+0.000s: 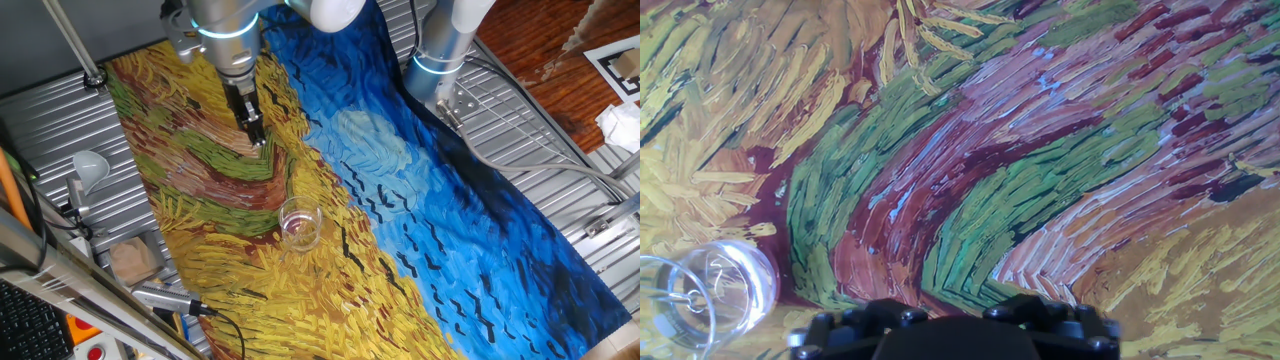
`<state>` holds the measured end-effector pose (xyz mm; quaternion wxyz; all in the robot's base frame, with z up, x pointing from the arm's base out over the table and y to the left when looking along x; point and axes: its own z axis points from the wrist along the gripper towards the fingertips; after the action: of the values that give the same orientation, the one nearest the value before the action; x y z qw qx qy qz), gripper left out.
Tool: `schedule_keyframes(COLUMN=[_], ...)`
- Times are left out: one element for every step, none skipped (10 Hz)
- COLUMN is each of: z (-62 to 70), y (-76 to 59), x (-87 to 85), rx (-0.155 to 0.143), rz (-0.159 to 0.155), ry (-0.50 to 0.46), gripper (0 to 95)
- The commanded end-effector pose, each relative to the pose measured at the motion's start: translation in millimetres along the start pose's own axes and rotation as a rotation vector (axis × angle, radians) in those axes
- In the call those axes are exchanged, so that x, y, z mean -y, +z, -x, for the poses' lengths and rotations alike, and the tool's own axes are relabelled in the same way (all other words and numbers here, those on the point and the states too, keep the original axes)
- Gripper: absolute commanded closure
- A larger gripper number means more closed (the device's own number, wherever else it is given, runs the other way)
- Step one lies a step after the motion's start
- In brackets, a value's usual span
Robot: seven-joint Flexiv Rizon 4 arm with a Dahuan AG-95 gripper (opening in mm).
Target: Stir the beaker with a glass rod
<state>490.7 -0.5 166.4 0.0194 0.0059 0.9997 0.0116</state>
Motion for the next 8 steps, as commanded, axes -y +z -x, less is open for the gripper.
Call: schedule_keyframes(z=[-2.0, -2.6, -2.8, -4.8, -6.3, -7.1, -7.1, -7.1], y=[0.3, 0.3, -0.5, -2.8, -8.3, -11.6, -11.7, -11.8], x=[-0.9, -1.1, -2.0, -2.8, -4.6, -5.7, -5.7, -5.7], rx=[-0.011, -0.010, -0.011, -0.010, -0.008, -0.008, -0.007, -0.007], rz=[-0.022, -0.035, -0.043, -0.039, -0.041, -0.042, -0.040, -0.038], ry=[0.016, 0.020, -0.006, -0.011, -0.017, -0.006, -0.001, -0.005], gripper=[95.0, 95.0, 95.0, 95.0, 95.0, 95.0, 95.0, 95.0])
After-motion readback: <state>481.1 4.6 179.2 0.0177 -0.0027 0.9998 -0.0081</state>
